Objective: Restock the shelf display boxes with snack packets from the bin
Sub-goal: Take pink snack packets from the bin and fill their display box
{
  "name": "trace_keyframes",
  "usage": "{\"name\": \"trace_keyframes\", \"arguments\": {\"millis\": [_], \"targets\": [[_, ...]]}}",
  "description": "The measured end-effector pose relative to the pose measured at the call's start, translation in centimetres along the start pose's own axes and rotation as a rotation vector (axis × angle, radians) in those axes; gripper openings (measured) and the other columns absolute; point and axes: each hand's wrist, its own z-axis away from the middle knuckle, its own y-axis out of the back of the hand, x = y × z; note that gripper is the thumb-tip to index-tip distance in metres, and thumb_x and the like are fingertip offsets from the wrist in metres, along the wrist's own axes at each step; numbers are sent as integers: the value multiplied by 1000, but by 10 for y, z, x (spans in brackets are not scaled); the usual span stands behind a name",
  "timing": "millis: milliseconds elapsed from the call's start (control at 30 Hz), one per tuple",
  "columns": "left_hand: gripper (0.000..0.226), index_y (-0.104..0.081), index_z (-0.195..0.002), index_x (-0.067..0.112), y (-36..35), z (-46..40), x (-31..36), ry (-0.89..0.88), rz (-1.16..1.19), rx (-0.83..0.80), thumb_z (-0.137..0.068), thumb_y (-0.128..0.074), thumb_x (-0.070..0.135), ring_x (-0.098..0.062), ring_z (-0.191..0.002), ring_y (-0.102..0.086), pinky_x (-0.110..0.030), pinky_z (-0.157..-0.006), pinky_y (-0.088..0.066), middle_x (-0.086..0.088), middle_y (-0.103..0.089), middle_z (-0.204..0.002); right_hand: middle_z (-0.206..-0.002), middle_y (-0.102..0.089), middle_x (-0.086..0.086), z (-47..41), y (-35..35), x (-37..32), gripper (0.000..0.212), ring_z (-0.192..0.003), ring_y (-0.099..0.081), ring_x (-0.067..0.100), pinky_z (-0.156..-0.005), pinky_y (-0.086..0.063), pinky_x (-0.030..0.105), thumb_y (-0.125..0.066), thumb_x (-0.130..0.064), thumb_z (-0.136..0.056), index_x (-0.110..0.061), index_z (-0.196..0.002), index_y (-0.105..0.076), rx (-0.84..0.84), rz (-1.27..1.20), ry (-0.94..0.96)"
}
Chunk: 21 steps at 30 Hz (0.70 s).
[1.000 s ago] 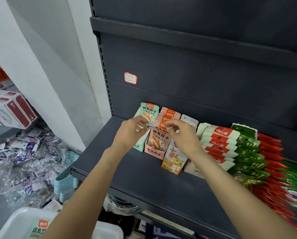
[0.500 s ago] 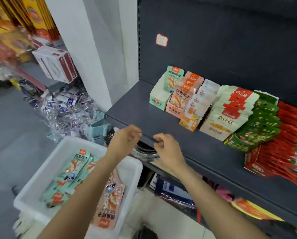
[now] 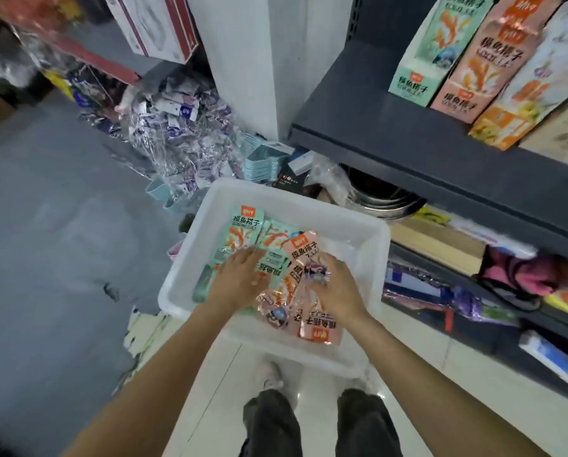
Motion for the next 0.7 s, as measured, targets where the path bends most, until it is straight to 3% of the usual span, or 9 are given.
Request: {"name": "trace_keyframes", "arguments": {"millis": [100, 200, 367, 567, 700], "targets": [[79, -1, -150, 29, -7, -5, -23, -67, -122, -93, -90, -45, 56, -21, -145, 9, -43, -115, 2, 4, 8, -158, -158, -11, 3, 1, -28, 9, 74, -146, -10, 21, -118, -14, 37, -58, -23, -92, -19, -151, -14, 20, 66, -51], [91, 9, -149, 30, -18, -14, -31, -115, -177, -111, -85, -45, 65, -21, -143, 18, -41, -110, 11, 3, 17, -157, -159, 9, 0, 0, -39, 22, 88, -146, 8, 19, -118, -8, 37, -61, -35, -89, -22, -151, 0, 2, 212, -99], [96, 10, -149, 31, -31, -20, -36, -147, -237, -115, -80, -44, 71, -24, -143, 21, -44, -113, 10, 2, 22, -156, -158, 19, 3, -3, -42, 36, 100, -146, 11, 21, -120, -6, 37, -67, -33, -85, -22, -150, 8, -88, 391, -159], [95, 3, -150, 30, -36, -21, -36, -146, -256, -70, -80, -47, 71, -26, -144, 17, -44, -115, 8, -1, 16, -157, -159, 12, 0, -18, -42, 34, 102, -146, 4, 21, -119, -7, 35, -74, -29, -80, -25, -151, -1, 74, 359, -118], [81, -21, -148, 25, -32, -21, -22, -190, -108, 55, -82, -56, 57, -24, -145, -2, -43, -116, -6, 0, -8, -158, -159, 11, 2, -22, -48, 38, 104, -146, 1, 29, -117, -13, 41, -76, -31, -77, -32, -151, -2, 125, 283, -163]]}}
